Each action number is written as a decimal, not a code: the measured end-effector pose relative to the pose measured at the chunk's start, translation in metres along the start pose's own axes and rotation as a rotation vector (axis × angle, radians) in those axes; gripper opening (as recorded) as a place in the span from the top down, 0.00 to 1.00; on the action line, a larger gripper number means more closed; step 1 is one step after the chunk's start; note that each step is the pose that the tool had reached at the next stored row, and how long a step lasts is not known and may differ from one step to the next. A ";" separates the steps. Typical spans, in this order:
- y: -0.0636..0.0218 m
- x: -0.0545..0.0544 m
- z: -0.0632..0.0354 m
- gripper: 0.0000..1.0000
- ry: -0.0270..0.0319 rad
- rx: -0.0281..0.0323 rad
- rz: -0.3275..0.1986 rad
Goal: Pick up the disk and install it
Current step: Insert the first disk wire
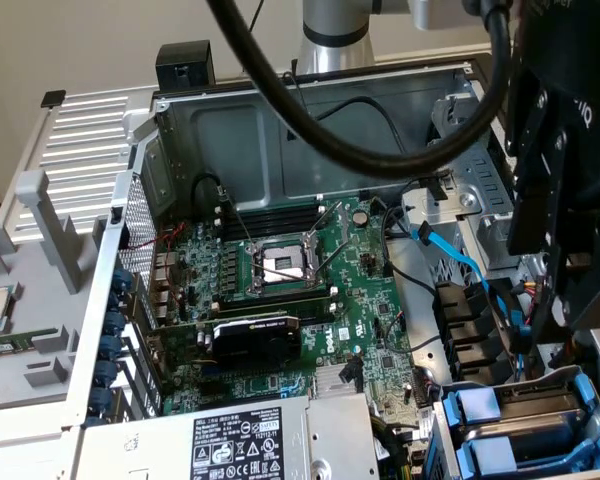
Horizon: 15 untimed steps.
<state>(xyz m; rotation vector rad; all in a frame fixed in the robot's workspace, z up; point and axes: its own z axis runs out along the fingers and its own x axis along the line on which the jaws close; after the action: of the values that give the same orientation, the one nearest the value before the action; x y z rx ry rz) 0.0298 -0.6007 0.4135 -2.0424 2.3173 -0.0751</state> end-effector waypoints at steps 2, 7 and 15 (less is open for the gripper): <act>-0.0085 -0.001 0.0010 0.41 -0.0011 0.0014 0.000; -0.0248 -0.004 0.0027 0.41 -0.0032 0.0033 0.001; -0.0391 -0.020 0.0126 0.41 -0.0034 0.0042 0.003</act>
<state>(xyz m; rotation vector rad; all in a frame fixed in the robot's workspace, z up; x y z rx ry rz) 0.0718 -0.5863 0.4038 -2.0358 2.3159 -0.0763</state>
